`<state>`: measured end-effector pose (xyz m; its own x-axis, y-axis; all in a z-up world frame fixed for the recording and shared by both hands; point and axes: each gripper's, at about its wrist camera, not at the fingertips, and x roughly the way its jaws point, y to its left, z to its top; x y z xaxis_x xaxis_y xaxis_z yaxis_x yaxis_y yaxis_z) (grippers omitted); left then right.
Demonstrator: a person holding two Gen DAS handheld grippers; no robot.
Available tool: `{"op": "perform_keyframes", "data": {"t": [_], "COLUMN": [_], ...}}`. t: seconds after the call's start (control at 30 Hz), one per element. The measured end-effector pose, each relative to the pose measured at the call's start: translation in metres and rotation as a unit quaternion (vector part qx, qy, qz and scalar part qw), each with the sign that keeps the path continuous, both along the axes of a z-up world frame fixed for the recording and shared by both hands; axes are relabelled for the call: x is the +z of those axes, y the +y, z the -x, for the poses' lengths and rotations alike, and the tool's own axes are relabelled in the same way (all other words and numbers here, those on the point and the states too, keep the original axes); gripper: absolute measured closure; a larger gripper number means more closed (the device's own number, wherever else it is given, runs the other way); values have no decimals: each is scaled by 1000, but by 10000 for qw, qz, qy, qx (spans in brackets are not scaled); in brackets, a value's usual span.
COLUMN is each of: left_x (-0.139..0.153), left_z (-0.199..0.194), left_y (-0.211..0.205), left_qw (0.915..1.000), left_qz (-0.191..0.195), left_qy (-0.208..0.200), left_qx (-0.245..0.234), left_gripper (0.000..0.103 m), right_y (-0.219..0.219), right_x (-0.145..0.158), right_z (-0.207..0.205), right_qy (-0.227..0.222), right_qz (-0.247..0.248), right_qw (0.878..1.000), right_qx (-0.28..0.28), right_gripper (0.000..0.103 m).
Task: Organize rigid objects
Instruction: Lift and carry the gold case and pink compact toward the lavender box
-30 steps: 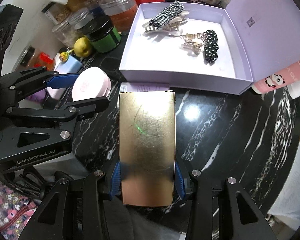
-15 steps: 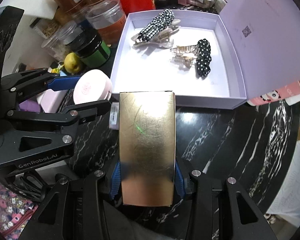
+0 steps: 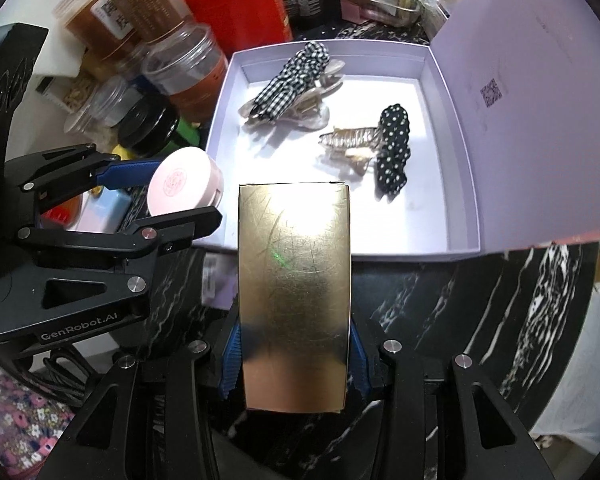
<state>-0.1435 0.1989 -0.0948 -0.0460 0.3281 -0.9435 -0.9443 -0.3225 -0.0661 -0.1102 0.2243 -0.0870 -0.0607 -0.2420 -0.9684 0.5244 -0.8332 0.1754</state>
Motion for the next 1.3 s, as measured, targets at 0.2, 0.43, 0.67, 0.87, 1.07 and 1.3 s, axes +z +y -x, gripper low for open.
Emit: {"op": "perform_keyframes", "data": {"t": [0.2, 0.43, 0.67, 0.87, 1.07, 1.3], "left_x": [1, 1, 0, -1, -6, -12], "left_z": [8, 22, 30, 37, 48, 59], "left_y": [18, 38, 49, 61, 75, 86], "left_qw": [10000, 10000, 10000, 10000, 10000, 9998], "left_qz": [-22, -33, -35, -56, -60, -90], "left_qy": [-6, -10, -15, 11, 27, 106], "left_qx": [-43, -65, -56, -41, 15, 151], "left_gripper": [53, 53, 53, 53, 53, 53], "right_y": [-1, 0, 0, 0, 0, -1], "right_x": [0, 1, 0, -2, -5, -11], "right_z": [20, 43, 60, 74, 91, 109], "right_qy": [6, 44, 58, 84, 109, 119], "right_qz": [1, 16, 18, 3, 9, 24], "right_qw": [10000, 9999, 9998, 9998, 9996, 9990], "right_qx": [-43, -107, -169, -196, -274, -439], "right_gripper": [59, 59, 59, 59, 59, 59]}}
